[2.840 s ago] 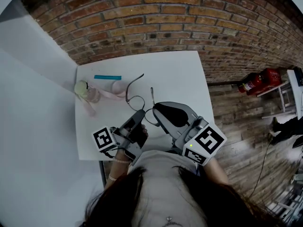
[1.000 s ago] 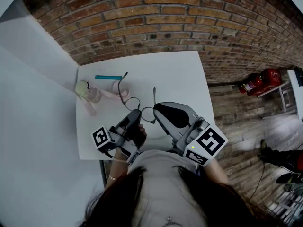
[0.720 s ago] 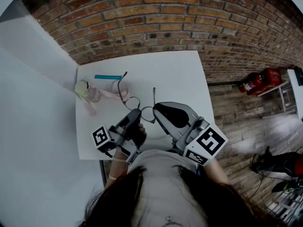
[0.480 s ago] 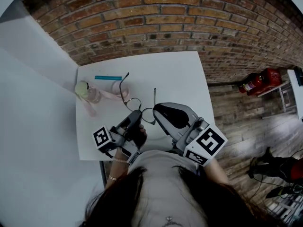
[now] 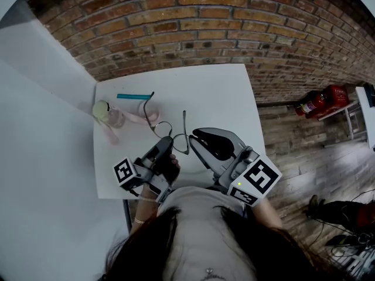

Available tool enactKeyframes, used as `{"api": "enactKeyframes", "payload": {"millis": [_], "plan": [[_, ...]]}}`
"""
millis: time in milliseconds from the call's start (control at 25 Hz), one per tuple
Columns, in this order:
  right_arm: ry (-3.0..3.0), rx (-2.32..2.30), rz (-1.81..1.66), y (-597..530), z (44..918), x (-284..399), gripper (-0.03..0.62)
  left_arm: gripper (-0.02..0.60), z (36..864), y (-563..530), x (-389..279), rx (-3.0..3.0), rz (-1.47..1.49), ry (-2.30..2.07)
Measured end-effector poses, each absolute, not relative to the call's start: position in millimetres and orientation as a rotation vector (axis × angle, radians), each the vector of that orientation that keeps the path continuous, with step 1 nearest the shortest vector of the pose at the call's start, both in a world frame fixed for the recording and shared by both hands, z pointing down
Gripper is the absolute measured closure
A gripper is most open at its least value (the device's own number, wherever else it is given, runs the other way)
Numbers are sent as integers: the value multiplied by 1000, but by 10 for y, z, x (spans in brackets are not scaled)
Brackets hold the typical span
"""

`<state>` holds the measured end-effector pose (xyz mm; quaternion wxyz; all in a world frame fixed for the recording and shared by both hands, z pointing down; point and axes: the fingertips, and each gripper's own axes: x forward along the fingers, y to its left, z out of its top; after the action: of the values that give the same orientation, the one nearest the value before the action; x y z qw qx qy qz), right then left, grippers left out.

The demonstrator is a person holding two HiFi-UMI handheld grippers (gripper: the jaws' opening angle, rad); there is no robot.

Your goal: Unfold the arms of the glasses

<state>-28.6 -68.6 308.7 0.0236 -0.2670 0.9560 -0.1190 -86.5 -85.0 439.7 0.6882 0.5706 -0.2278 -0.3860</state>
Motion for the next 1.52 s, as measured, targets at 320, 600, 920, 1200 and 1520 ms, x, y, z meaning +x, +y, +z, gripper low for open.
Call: {"api": "enactKeyframes", "payload": {"millis": [320,600,920,1200,1520], "plan": [[2931,-918,-382,-784,3125,-157,563,560,4380,-857,-931,1280,-867,-516],[2967,-1097,-327,-903,3352,36,571,560,4314,-812,-862,1303,-835,-482],[2969,-1312,-416,-1053,3790,310,583,560,4258,-751,-767,1313,-806,-449],[3015,-1363,-393,-1052,3899,332,589,560,4153,-720,-735,1296,-836,-394],[3030,-1446,-357,-1082,3973,331,589,560,4118,-689,-715,1313,-816,-382]]}}
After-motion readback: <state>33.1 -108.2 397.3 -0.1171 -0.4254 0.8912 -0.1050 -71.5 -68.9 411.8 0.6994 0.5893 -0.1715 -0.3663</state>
